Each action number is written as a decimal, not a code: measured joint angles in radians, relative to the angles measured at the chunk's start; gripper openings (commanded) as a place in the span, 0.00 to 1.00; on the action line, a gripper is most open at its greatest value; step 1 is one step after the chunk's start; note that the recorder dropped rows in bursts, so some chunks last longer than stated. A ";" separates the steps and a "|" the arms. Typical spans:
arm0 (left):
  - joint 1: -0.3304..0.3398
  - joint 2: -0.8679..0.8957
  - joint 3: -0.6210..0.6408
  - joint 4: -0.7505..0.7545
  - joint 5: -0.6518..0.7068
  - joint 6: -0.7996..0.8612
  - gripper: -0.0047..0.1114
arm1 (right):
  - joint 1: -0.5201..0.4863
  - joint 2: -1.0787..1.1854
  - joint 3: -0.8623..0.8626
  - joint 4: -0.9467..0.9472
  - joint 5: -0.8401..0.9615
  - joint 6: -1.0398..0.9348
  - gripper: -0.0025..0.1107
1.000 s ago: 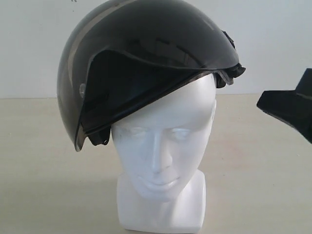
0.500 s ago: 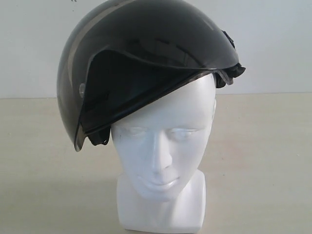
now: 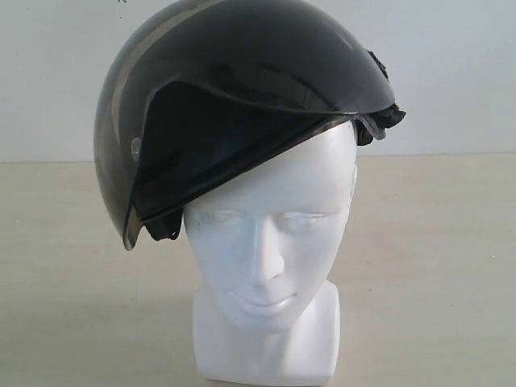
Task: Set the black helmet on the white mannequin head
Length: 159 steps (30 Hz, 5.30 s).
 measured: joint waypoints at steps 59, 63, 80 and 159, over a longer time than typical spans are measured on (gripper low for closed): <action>0.239 1.826 -0.963 -1.644 0.903 1.482 0.08 | -0.471 0.547 -0.453 0.868 -0.390 -0.580 0.02; 0.167 1.863 -0.971 -1.640 0.910 1.523 0.08 | -0.471 0.577 -0.451 0.993 -0.486 -0.662 0.02; 0.152 1.872 -0.971 -1.699 0.914 1.512 0.08 | -0.313 0.646 -0.451 1.260 -0.617 -0.879 0.02; 0.068 1.884 -1.043 -1.563 0.894 1.357 0.08 | -0.311 0.652 -0.451 1.215 -0.546 -0.870 0.02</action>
